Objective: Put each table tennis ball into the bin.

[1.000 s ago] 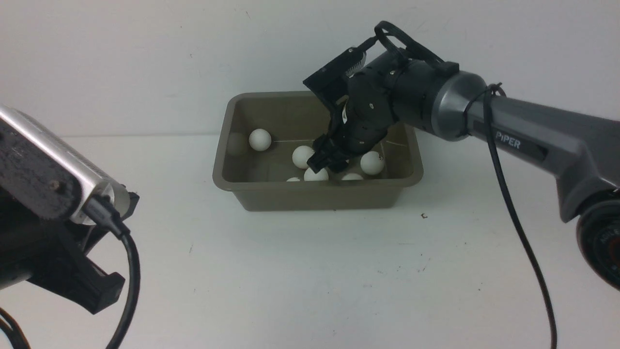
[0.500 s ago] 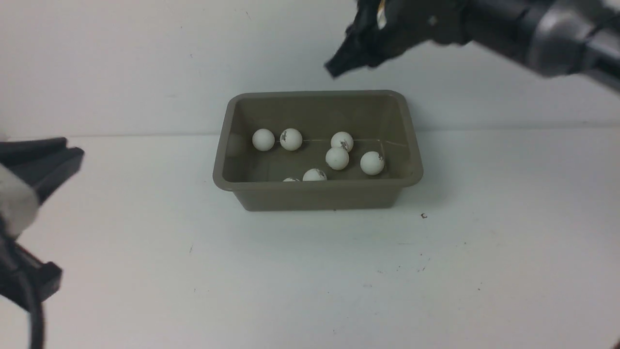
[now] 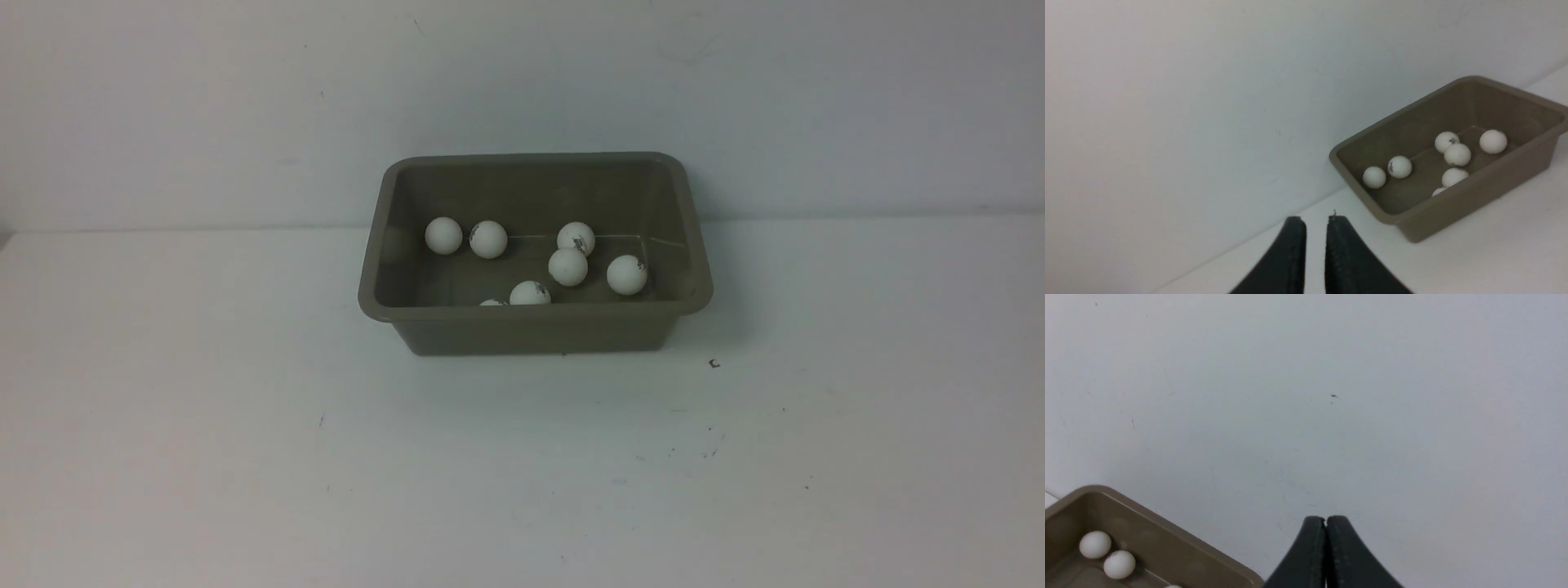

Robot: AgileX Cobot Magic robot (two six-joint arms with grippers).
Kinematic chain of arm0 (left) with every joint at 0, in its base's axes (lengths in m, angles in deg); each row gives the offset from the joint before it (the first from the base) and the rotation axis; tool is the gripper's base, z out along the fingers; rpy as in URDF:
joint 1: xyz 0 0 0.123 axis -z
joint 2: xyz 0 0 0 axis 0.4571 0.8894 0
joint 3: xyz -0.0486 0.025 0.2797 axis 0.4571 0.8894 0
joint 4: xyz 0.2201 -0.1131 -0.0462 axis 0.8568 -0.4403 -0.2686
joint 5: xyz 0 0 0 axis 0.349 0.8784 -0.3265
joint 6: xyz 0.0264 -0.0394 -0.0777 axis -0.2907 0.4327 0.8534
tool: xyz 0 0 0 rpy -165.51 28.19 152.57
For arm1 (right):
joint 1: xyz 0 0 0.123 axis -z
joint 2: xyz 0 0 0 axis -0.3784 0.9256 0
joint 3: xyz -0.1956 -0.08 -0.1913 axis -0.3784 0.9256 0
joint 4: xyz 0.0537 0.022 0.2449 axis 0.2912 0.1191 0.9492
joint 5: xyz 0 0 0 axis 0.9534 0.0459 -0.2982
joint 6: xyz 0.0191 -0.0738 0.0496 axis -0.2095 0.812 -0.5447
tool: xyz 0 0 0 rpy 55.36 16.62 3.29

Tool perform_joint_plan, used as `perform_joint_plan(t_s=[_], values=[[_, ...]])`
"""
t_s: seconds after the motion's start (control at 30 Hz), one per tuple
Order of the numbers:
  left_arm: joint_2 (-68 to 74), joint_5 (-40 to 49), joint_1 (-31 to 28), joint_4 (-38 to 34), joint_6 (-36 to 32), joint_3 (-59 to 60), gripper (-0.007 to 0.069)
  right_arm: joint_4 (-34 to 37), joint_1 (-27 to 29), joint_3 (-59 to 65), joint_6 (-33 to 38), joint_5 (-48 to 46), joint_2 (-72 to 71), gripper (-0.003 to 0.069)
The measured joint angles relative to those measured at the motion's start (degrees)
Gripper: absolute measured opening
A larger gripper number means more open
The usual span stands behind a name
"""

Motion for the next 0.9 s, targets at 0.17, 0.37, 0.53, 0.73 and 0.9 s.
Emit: perform_joint_plan(t_s=[0.17,0.37,0.53,0.73,0.9], values=[[-7.35,0.06,0.00,5.24,10.93,6.25,0.0058,-5.80,0.00,21.87,-6.37,8.08,-15.29,-0.0015],[-13.55,1.64,0.00,7.90,15.81,11.66,0.0058,-18.60,0.00,47.23,-24.15,17.33,-31.42,-0.0015],[-14.13,5.37,0.00,7.39,15.98,13.53,0.0058,-28.74,0.00,64.41,-42.45,18.57,-39.11,-0.0015],[-14.13,8.14,0.00,7.27,15.98,13.65,0.0058,-33.95,0.00,71.38,-51.85,18.94,-42.80,-0.0015],[-14.13,8.99,0.00,7.21,15.98,13.65,0.0058,-34.97,0.00,71.67,-54.14,19.07,-43.13,-0.0015]])
